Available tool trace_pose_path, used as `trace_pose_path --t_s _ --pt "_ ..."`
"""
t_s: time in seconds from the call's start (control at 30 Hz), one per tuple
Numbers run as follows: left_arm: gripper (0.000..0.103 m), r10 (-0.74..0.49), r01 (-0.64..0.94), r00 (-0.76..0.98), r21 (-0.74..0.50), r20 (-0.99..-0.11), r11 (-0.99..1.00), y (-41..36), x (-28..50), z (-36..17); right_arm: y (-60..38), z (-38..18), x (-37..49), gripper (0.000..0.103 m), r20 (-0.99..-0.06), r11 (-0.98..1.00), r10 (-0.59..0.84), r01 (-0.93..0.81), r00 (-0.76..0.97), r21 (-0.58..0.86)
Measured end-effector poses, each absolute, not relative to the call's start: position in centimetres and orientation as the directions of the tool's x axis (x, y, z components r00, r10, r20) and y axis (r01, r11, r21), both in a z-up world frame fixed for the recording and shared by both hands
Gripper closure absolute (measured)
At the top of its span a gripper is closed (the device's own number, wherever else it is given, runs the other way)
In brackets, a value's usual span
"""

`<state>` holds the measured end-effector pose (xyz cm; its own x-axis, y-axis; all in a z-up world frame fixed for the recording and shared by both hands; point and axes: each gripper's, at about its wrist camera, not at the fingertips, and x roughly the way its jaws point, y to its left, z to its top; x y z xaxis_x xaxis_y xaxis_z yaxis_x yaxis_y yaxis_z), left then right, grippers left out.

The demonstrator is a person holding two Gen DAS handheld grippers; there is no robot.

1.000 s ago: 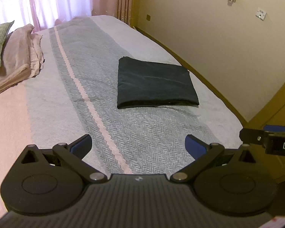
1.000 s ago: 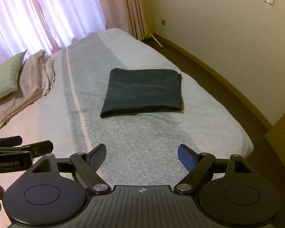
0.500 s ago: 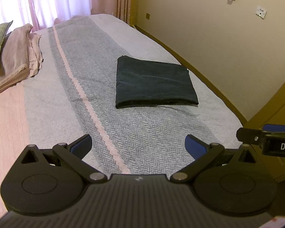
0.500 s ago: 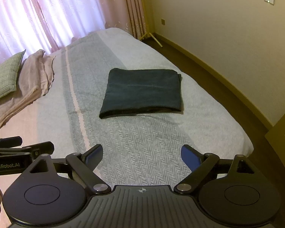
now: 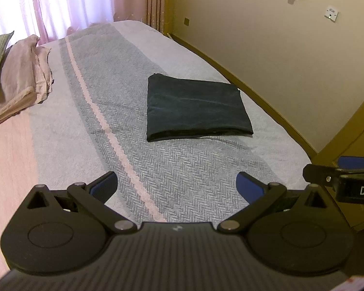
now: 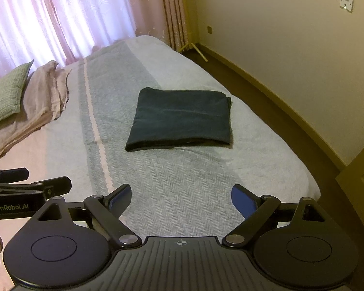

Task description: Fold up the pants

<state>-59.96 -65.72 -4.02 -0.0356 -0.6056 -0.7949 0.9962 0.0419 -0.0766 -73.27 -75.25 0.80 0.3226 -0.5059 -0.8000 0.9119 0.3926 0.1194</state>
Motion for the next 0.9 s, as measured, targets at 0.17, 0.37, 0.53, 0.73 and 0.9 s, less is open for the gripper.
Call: trace_pose_path --t_s 0.17,0.37,0.53,0.73,0.9 --pt "0.001 -0.606 0.997 -0.04 -0.076 -0.794 0.033 -65.79 -60.41 -4.04 -75.25 0.8 -73.41 0.016 -0.798 0.391 -0.508 0.912 0.324 0.121" --pt "0.001 -0.607 0.996 -0.038 -0.076 -0.794 0.037 -65.95 -60.47 -4.05 -75.49 0.73 -73.49 0.016 -0.802 0.392 -0.503 0.912 0.322 0.12" --pt "0.001 -0.608 0.996 -0.038 -0.076 -0.793 0.036 -66.06 -60.46 -4.07 -75.65 0.73 -73.67 0.016 -0.8 0.392 -0.505 0.912 0.324 0.122" --pt "0.001 -0.607 0.996 -0.036 -0.074 -0.794 0.039 -66.23 -60.49 -4.1 -75.81 0.79 -73.68 0.016 -0.8 0.391 -0.505 0.912 0.325 0.123" --pt "0.001 -0.606 0.996 -0.033 -0.074 -0.795 0.042 -66.65 -60.63 -4.09 -75.9 0.81 -73.69 0.016 -0.8 0.391 -0.505 0.912 0.324 0.123"
